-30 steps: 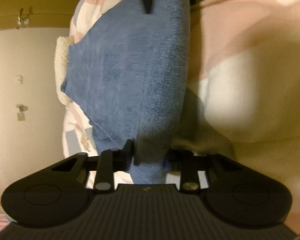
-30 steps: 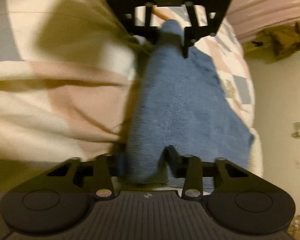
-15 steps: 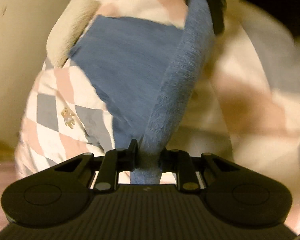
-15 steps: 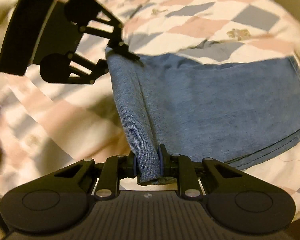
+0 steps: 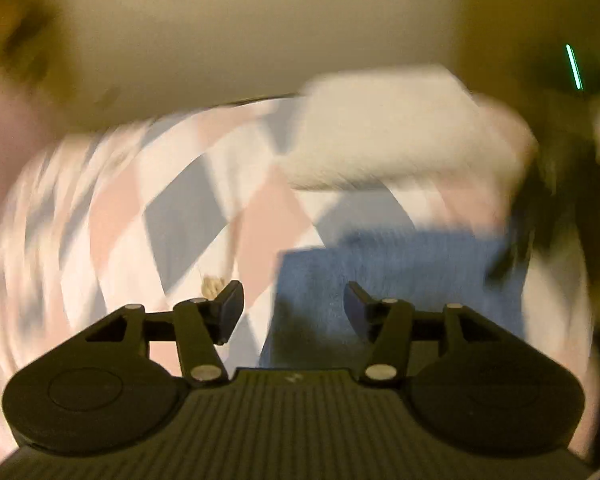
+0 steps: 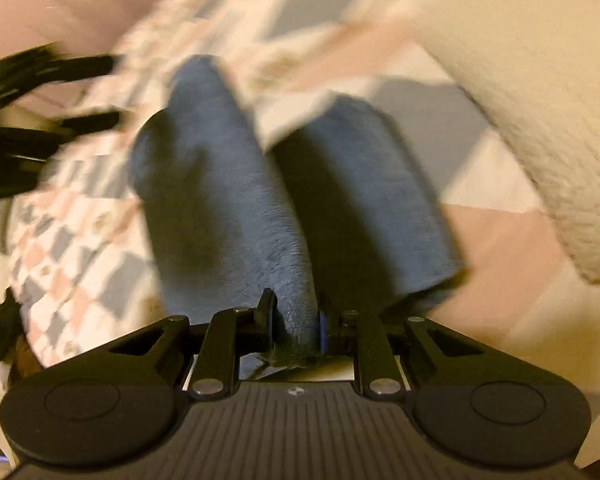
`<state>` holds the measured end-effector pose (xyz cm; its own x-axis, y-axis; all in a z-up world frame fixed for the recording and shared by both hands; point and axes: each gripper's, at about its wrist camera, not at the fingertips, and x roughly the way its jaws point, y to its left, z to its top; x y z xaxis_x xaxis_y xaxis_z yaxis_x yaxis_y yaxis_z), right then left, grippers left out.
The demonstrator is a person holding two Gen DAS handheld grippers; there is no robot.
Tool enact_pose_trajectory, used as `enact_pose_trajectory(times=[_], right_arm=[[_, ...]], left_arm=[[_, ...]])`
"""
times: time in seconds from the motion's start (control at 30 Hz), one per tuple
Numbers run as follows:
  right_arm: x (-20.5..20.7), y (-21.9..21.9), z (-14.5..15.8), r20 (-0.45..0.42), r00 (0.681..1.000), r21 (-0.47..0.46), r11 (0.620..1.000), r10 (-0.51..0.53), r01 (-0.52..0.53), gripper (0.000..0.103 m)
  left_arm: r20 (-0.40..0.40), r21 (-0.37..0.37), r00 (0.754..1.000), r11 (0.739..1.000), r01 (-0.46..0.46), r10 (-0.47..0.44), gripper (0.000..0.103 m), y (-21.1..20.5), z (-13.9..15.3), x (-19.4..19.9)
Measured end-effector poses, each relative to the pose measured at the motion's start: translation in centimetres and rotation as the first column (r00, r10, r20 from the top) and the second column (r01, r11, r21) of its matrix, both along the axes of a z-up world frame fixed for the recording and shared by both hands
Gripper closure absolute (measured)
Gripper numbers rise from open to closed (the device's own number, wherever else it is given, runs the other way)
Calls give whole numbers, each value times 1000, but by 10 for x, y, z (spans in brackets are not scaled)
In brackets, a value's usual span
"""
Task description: Fold clothes
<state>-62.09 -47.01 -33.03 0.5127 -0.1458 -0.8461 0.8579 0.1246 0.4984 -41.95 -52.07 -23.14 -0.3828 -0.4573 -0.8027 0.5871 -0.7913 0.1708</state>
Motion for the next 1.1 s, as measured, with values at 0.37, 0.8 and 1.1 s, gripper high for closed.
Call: enact_pose_trajectory(times=[0.37, 0.8, 1.1], right_arm=[[-37, -29, 8, 63, 996, -64, 997, 55, -51, 86], [-59, -14, -26, -37, 999, -54, 998, -20, 18, 86], [-26, -42, 2, -372, 927, -159, 981, 48, -115, 35]], left_arm=[[-7, 221, 740, 723, -655, 673, 69, 56, -61, 24], [29, 193, 770, 752, -630, 637, 69, 61, -88, -17], [-2, 150, 740, 732, -665, 673, 69, 59, -80, -5]])
